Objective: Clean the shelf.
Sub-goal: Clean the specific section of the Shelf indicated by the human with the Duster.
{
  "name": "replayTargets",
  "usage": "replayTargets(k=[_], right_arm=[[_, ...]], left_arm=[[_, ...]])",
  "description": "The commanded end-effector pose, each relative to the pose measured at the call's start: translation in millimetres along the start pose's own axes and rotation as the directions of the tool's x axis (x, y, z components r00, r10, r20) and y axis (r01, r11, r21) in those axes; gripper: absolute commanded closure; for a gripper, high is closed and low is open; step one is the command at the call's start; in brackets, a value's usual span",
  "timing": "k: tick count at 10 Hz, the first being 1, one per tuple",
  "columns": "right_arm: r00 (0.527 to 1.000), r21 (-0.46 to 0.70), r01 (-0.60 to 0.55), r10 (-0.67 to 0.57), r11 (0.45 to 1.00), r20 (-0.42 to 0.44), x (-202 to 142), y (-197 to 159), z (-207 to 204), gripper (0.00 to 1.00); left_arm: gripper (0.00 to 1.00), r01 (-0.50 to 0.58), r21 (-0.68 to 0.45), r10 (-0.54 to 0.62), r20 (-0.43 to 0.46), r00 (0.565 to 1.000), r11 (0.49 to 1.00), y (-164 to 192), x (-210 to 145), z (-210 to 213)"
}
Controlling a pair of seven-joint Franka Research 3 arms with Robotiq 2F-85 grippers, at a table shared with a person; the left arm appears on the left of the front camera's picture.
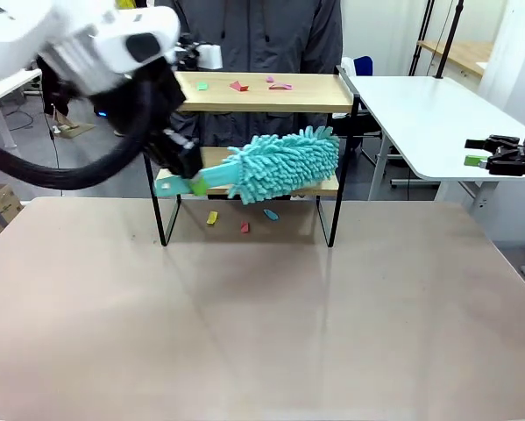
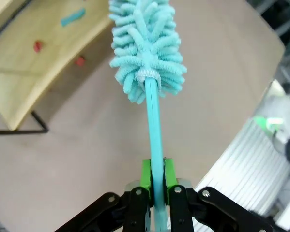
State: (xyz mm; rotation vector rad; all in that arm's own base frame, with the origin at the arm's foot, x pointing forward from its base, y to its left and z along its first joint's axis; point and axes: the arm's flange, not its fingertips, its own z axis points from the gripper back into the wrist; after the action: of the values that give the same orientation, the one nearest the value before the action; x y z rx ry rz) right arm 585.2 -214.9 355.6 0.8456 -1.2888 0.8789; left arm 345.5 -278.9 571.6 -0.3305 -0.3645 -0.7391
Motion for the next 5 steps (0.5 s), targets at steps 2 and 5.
replayTargets(k=[2,5], right_arm=[[1.0,0.002,-0.004,0.004,1.0,0.002,2.2,0.4,-1.6,0.0],[1.0,0.002,-0.004,0.004,1.0,0.002,2.2,0.4,-1.6,0.0]], left_arm=[[0.87,-0.149,-0.001,0.147,0.165,0.975,0.989,-18.7,33.0,-26.5],[0.87,-0.255,-0.061,0.262,0.252,0.931,0.965,-18.4,64.9,-67.0]])
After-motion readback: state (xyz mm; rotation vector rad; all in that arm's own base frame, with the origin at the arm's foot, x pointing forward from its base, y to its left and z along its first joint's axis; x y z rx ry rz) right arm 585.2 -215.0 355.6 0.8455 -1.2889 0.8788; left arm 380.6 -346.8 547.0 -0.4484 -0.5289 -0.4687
